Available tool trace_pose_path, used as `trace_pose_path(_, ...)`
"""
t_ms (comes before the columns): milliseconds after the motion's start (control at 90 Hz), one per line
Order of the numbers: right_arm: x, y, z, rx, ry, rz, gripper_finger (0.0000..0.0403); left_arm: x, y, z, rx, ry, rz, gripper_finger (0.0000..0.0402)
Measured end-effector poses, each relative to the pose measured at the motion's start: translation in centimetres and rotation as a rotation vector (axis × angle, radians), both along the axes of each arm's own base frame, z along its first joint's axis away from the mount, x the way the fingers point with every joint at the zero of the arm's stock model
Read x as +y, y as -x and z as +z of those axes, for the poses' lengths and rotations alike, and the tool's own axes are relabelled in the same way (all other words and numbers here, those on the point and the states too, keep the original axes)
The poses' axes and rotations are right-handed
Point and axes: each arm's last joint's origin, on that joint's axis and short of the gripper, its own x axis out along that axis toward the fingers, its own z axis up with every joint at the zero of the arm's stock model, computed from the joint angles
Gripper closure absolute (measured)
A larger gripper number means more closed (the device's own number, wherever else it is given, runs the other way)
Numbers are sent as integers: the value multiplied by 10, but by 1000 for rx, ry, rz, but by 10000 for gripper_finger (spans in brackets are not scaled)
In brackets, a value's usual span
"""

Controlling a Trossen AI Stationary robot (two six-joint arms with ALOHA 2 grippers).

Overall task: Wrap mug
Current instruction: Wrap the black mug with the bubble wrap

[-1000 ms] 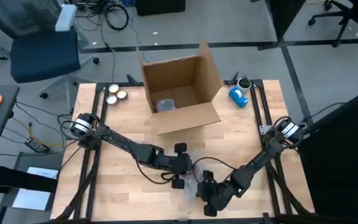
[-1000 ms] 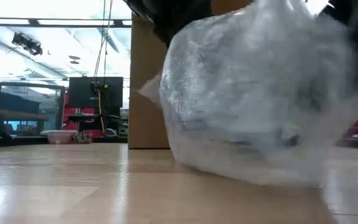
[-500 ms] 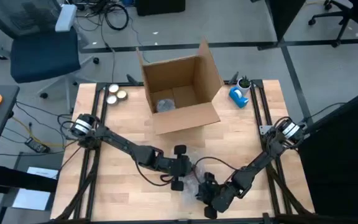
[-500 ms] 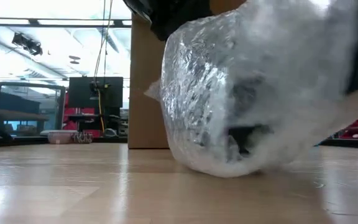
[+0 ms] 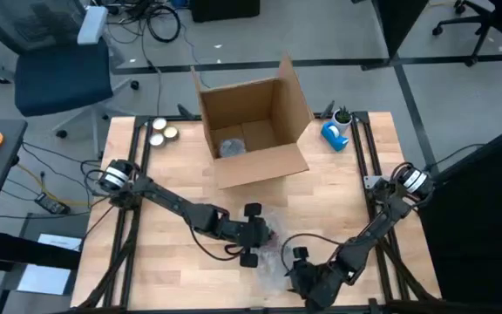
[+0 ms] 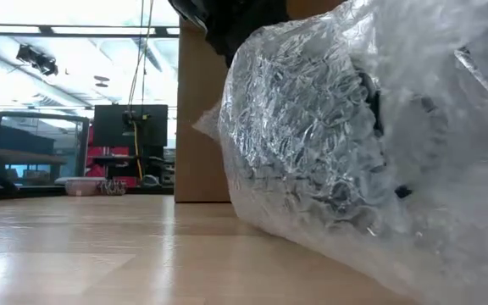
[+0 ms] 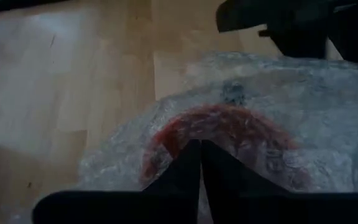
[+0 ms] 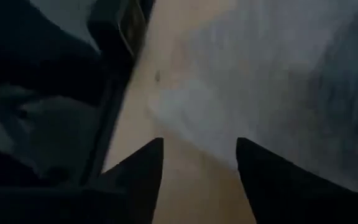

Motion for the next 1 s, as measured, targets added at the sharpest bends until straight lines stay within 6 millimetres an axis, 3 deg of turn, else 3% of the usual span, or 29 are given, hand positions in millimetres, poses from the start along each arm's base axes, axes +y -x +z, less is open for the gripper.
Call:
trace_pose_path(167,-3,10,-4,60,5,-115,210,0,0,0,0,0,0,401)
trace_pose_path(500,-11,1,-3,59,-47,-218,229,0,0,0,-2,16,12,402)
trace_pose_path(789,-17,0,53,-132,-74,-225,231,0,-1,0,-5,18,13,402)
trace_pose_path(1000,-25,-8,66,-244,-34,-259,231,0,-2,2,-30,23,10,402)
